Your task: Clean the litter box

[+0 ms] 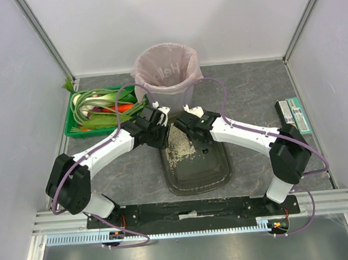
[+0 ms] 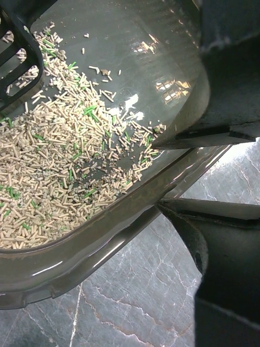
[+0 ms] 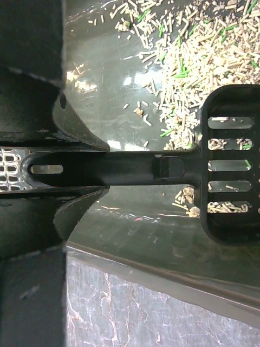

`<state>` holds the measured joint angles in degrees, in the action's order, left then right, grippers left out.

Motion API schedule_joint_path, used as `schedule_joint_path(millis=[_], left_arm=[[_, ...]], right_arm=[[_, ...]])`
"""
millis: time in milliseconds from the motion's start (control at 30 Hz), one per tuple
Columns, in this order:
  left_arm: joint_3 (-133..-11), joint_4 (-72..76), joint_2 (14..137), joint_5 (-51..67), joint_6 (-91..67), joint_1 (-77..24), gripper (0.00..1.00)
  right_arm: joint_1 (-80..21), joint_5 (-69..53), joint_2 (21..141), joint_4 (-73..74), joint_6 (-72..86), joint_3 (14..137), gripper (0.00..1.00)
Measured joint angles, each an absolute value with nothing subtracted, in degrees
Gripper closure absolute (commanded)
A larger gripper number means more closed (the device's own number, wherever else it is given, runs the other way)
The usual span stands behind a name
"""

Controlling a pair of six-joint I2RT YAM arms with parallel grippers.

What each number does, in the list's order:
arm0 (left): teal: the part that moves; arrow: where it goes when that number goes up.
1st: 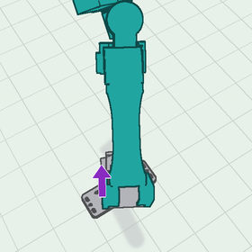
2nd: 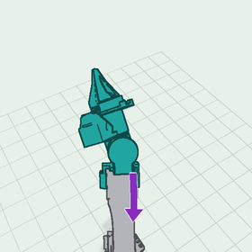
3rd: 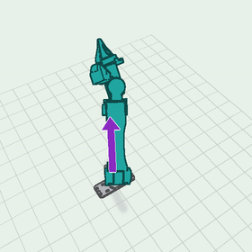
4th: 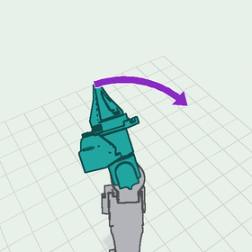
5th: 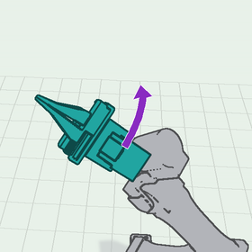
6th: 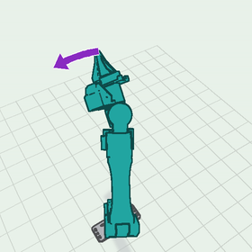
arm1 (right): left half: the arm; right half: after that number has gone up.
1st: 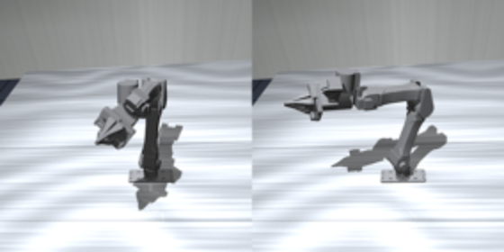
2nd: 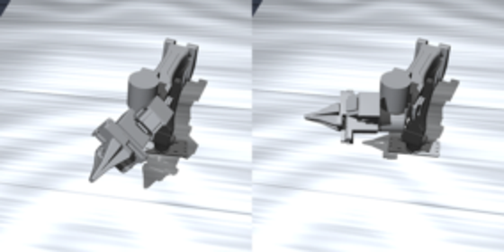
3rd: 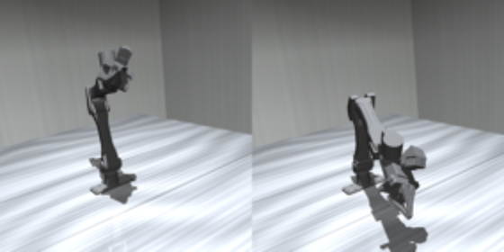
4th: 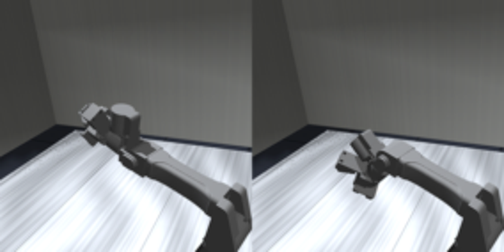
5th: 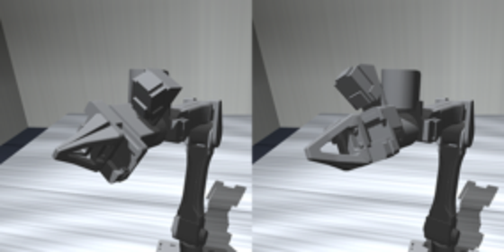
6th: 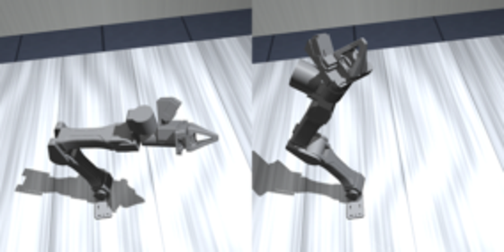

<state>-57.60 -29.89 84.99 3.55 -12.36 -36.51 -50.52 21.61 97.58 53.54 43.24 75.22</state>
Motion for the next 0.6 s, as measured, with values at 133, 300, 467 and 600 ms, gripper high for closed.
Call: schedule_joint_path(millis=[133, 300, 467, 600], left_arm=[[-57.7, -29.4, 85.2, 3.4, -12.4, -36.5, 0.69], [-57.8, -28.6, 85.4, 3.2, -12.4, -36.5, 0.69], [-57.8, -28.4, 85.5, 3.1, -12.4, -36.5, 0.69], [-57.8, -28.4, 85.5, 3.1, -12.4, -36.5, 0.69]], right_arm=[[-50.5, 22.5, 97.6, 52.0, 42.8, 74.5, 1.0], [-50.6, 23.4, 97.5, 48.3, 42.2, 72.0, 1.0], [-51.8, 25.5, 96.1, 43.0, 41.0, 66.8, 1.0], [-53.4, 28.3, 95.5, 40.3, 40.0, 64.9, 1.0]])
